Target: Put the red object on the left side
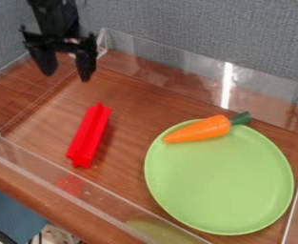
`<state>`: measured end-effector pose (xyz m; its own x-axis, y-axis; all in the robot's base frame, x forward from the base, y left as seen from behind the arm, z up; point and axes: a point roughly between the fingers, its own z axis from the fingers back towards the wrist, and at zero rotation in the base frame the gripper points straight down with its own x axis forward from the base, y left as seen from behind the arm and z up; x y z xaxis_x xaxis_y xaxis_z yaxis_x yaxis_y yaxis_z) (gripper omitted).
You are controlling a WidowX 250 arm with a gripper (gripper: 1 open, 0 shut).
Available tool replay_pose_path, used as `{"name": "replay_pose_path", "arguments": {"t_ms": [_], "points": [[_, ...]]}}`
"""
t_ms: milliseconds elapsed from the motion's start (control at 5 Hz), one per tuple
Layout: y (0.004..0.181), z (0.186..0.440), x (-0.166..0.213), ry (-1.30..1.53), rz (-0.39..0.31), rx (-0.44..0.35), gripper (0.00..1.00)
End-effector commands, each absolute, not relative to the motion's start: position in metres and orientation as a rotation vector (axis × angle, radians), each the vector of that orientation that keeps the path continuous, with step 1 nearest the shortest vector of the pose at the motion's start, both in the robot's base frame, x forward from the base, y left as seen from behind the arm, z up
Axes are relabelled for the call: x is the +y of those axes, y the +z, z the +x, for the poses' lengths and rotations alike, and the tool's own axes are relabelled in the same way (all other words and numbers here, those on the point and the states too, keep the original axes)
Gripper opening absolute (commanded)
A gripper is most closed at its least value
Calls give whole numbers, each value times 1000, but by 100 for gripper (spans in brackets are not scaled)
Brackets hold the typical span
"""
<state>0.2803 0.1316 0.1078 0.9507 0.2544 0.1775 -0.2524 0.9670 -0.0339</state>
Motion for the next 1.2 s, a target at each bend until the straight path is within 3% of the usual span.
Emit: {"name": "replay_pose_path", "arguments": {"t_ms": [0, 400, 1000], "points": [[105, 287, 139, 354, 16, -235, 100], [112, 279, 122, 350, 24, -269, 100], [121, 278, 144, 407, 69, -286, 100]]}}
